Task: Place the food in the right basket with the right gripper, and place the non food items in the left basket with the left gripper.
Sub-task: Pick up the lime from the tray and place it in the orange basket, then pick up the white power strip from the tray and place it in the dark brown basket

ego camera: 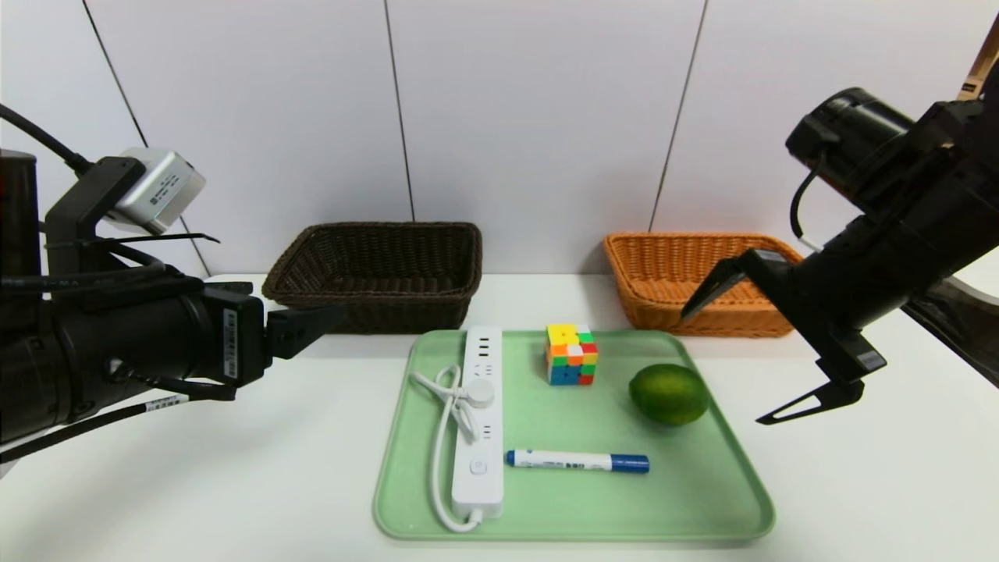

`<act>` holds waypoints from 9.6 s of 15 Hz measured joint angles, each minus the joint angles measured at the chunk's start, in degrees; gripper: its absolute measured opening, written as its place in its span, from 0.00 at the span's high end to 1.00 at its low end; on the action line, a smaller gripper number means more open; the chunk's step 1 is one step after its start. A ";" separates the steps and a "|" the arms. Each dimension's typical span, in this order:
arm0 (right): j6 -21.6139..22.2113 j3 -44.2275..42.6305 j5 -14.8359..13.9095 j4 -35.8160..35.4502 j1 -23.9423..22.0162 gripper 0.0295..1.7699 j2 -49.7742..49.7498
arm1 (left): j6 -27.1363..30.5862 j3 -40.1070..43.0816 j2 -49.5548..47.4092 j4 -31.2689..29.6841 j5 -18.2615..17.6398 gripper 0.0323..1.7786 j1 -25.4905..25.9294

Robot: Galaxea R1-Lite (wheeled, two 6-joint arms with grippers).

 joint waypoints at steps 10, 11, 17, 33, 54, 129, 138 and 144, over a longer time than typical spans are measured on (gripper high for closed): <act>0.20 1.85 0.33 -1.73 -3.91 0.03 6.08 | 0.16 1.46 -1.63 0.02 0.26 0.05 -0.79; 0.41 1.73 0.33 -2.76 -3.80 0.03 6.91 | 0.17 1.61 -1.63 0.02 0.28 0.05 -0.74; 1.44 -0.30 0.41 -3.63 -3.64 0.03 11.24 | 0.06 1.94 -1.29 -0.05 0.20 0.05 -0.82; 1.22 -0.46 0.63 -5.36 -3.30 0.03 17.69 | -0.35 1.77 -0.63 -0.09 0.24 0.05 -0.85; -2.27 -1.60 2.04 -5.03 1.13 0.42 12.54 | -0.69 4.14 -0.94 -0.06 0.28 0.05 -0.74; -69.60 -11.58 -35.33 -11.50 4.22 0.04 -13.84 | -3.80 -15.35 13.51 13.45 7.94 0.05 -15.07; -61.61 -7.50 -34.78 -0.29 2.71 0.04 -12.13 | -19.80 -40.31 31.61 36.18 8.72 0.05 -17.81; -61.53 -7.56 -34.74 -0.44 2.62 0.04 -11.25 | -31.45 -51.92 38.50 54.10 10.80 0.05 -18.21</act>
